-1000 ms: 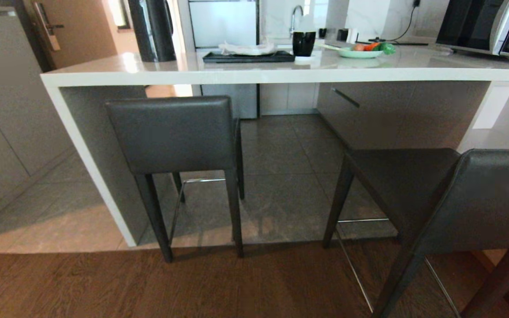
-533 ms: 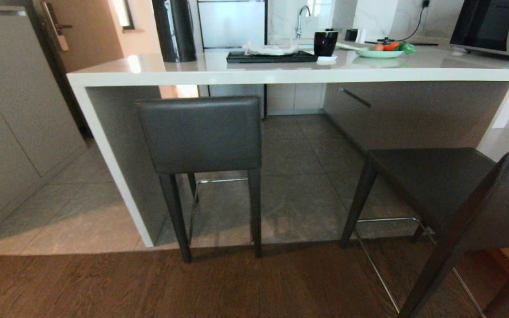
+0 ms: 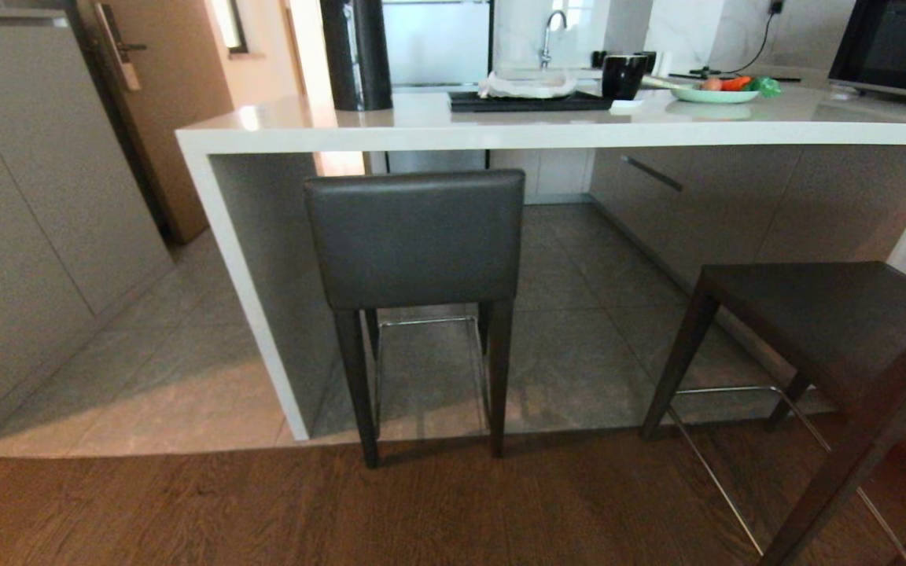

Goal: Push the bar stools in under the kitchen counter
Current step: Pull the gray chair out from under the dining table

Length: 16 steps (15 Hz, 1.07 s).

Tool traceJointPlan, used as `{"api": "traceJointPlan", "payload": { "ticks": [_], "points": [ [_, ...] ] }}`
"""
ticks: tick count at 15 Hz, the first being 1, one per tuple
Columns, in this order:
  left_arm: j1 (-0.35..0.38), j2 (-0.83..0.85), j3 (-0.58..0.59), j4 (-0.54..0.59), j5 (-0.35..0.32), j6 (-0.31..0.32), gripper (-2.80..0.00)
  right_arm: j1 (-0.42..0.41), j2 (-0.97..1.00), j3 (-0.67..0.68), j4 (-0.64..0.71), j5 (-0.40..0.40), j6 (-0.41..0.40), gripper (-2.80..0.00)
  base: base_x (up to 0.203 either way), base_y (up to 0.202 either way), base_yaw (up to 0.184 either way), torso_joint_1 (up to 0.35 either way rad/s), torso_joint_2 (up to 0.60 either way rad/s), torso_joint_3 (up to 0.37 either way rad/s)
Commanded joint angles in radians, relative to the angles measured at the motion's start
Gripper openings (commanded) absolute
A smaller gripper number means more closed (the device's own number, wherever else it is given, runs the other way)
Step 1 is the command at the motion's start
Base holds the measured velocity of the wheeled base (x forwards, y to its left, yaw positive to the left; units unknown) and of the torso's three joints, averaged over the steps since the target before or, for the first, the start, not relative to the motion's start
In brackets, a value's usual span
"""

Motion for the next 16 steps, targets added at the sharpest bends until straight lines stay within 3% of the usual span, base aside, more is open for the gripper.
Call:
{"api": "traceJointPlan", "payload": {
  "ticks": [1, 4, 8, 16],
  "points": [
    [0.000, 0.001, 0.000, -0.001, 0.001, -0.001, -2.80, 0.000, 0.001, 0.000, -0.001, 0.000, -0.001, -2.80, 0.000, 0.201, -0.003, 0.002, 0.00, 0.002],
    [0.000, 0.001, 0.000, -0.001, 0.000, -0.002, -2.80, 0.000, 0.001, 0.000, 0.000, 0.000, -0.001, -2.80, 0.000, 0.142, -0.002, 0.005, 0.00, 0.002],
    [0.000, 0.001, 0.000, -0.001, 0.000, -0.002, -2.80, 0.000, 0.001, 0.000, 0.000, 0.000, -0.001, -2.80, 0.020, 0.001, -0.001, 0.001, 0.00, 0.002],
    [0.000, 0.001, 0.000, -0.001, 0.000, -0.002, -2.80, 0.000, 0.001, 0.000, 0.001, 0.000, -0.001, -2.80, 0.192, 0.000, 0.001, 0.004, 0.00, 0.003]
  ]
}}
